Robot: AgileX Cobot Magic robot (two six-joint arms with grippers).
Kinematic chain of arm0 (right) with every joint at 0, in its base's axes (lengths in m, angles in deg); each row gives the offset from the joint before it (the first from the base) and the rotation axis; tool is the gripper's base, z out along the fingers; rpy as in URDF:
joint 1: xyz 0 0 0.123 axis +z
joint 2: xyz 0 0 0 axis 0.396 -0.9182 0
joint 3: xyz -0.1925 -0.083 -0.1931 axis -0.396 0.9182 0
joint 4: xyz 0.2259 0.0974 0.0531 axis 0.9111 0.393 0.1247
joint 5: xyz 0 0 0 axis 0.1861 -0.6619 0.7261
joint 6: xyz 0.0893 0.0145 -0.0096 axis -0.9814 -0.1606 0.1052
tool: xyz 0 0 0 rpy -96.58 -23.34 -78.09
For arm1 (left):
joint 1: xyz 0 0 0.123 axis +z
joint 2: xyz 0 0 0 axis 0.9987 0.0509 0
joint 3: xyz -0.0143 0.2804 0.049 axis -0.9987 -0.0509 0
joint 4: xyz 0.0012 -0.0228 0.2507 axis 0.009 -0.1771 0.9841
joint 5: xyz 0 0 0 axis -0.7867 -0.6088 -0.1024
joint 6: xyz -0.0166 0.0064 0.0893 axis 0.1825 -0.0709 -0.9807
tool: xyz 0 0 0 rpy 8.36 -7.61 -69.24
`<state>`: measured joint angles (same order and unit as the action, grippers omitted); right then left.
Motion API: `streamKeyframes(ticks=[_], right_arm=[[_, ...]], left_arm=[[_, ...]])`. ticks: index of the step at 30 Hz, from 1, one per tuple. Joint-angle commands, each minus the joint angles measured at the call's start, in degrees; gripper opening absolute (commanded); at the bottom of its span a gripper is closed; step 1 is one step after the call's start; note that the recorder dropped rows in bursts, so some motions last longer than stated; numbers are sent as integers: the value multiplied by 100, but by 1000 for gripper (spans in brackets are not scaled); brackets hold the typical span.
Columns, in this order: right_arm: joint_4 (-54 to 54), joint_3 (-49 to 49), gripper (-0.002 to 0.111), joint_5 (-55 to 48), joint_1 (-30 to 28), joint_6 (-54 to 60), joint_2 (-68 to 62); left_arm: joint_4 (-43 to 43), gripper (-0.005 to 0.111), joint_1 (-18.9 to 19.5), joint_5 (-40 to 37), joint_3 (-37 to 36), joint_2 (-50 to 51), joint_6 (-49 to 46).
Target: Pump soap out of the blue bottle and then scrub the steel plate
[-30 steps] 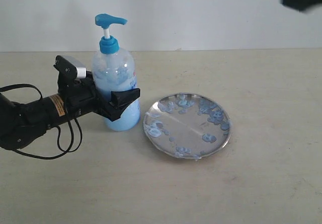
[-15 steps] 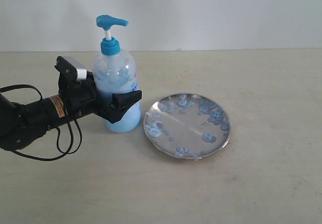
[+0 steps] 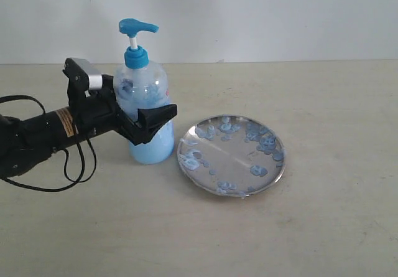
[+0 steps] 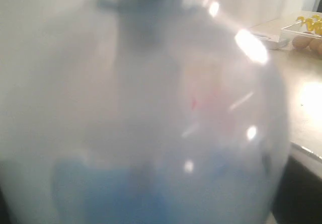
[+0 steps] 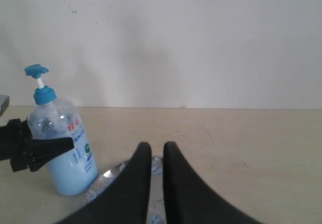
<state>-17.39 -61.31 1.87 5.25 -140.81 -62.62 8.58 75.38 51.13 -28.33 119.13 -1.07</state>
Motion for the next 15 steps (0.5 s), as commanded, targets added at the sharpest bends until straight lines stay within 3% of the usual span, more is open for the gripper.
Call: streamKeyframes(ticks=[1,7,13,15], right_arm=[[-23,6,0,-64,-5,-18,12],[-23,6,0,-108,-5,33,12],[-23,6,0,-108,-5,48,12],[-23,6,0,-108,-5,48,12]], left_arm=[[238,109,205,81,-159,-695,39],[222,109,618,-5,-646,-1617,347],[354,108,1090,-63,-1707,-2859,838],[343,102,1218,-408,-2145,-3475,1167]])
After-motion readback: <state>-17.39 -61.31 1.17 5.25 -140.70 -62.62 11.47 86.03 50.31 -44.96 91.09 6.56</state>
